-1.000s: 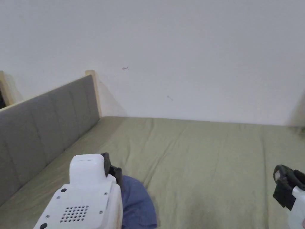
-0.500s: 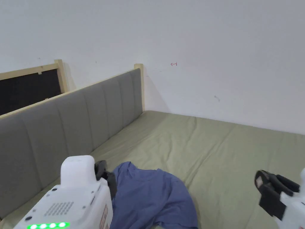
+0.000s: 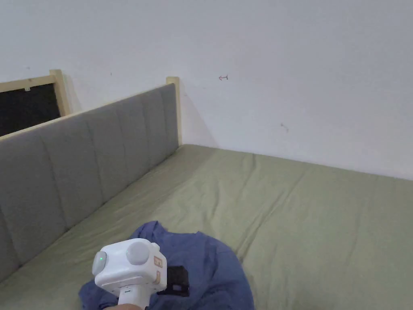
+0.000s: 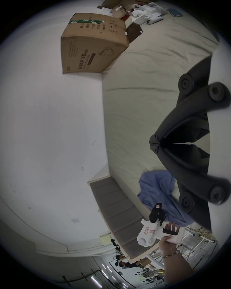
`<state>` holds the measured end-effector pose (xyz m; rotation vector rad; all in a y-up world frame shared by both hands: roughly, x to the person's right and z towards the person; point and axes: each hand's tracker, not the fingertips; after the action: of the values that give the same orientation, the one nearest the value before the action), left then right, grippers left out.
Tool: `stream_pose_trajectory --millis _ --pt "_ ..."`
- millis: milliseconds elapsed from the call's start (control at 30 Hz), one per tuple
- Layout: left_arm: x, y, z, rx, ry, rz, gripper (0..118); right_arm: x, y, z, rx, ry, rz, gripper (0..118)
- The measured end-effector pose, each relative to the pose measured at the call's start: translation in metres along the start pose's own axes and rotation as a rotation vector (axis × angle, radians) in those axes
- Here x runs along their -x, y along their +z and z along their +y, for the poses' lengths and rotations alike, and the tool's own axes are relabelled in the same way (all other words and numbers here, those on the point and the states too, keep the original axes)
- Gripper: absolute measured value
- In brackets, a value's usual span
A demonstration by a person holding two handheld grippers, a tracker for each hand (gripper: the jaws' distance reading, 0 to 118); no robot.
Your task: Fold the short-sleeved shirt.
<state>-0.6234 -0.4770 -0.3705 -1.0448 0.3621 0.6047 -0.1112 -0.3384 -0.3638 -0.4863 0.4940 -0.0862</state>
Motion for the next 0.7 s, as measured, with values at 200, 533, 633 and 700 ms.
stream_pose_trajectory --millis 200,533,633,700 --pt "-0.018 -0.076 -0.005 0.095 -0.194 0.098 114 -0.014 -0.019 -0.011 0.063 0.02 -0.03 0" --pt "-0.017 -0.074 -0.026 -0.047 -0.24 0.129 117 -0.013 -0.031 -0.027 0.132 0.024 0.004 0" --pt "-0.024 -0.057 -0.034 -0.084 -0.259 0.154 81 -0.014 -0.025 -0.027 0.143 0.027 0.013 0" --pt "-0.022 -0.041 -0.037 -0.126 -0.268 0.138 5 -0.017 -0.018 -0.025 0.135 0.026 0.012 0"
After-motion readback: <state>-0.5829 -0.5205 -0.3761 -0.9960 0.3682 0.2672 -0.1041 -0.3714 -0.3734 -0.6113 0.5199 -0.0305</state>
